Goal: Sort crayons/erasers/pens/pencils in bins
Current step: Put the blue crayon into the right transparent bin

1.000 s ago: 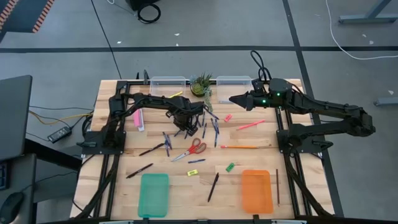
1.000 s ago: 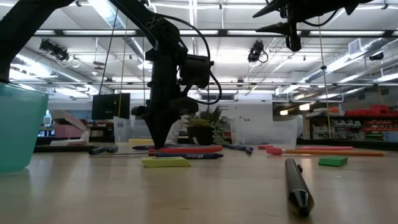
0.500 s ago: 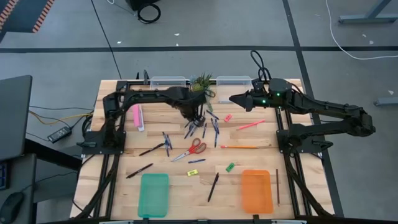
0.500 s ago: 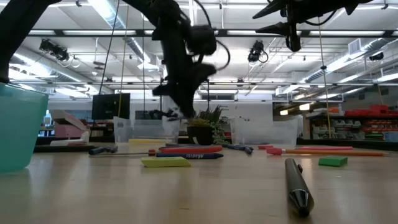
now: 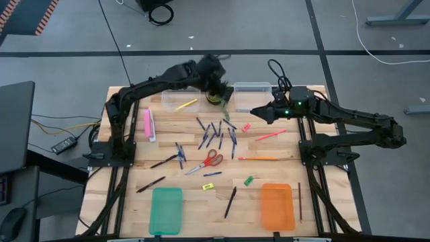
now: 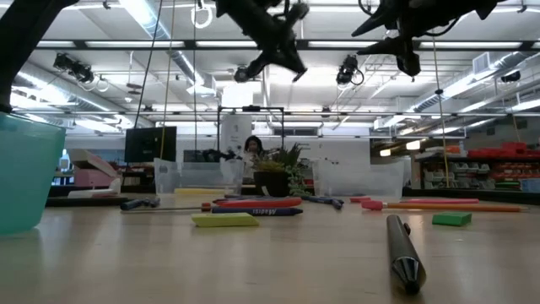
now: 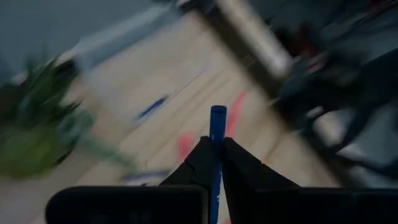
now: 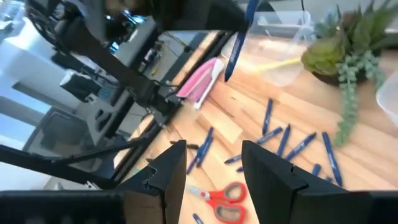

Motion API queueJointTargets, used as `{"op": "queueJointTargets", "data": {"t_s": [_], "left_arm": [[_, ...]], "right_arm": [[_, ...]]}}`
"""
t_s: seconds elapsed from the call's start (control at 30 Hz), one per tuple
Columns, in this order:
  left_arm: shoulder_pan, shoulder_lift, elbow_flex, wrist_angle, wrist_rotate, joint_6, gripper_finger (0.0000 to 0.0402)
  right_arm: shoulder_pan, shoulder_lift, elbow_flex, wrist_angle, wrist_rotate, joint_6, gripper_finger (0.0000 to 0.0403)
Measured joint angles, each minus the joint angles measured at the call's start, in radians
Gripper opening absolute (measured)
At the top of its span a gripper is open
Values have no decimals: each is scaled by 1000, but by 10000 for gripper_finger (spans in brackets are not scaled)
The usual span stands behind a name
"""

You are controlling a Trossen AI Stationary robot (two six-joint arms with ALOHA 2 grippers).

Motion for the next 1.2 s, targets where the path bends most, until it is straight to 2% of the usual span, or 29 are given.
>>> {"op": "queueJointTargets", "data": {"t_s": [0.23,0.4,0.6,1.07,1.2], "left_arm": [[-5,0,8,189,134,-147,22],[-24,0,8,309,165,-232,27],[-42,3,8,310,165,-233,24],[-67,3,8,341,159,-245,24],[-84,3,8,357,157,-259,26]], "right_arm": [[0,5,0,95,139,-11,168],[0,38,0,116,140,3,183],[1,73,0,282,114,10,195],[-2,78,0,283,140,20,196],[-2,97,0,313,119,38,196]]}}
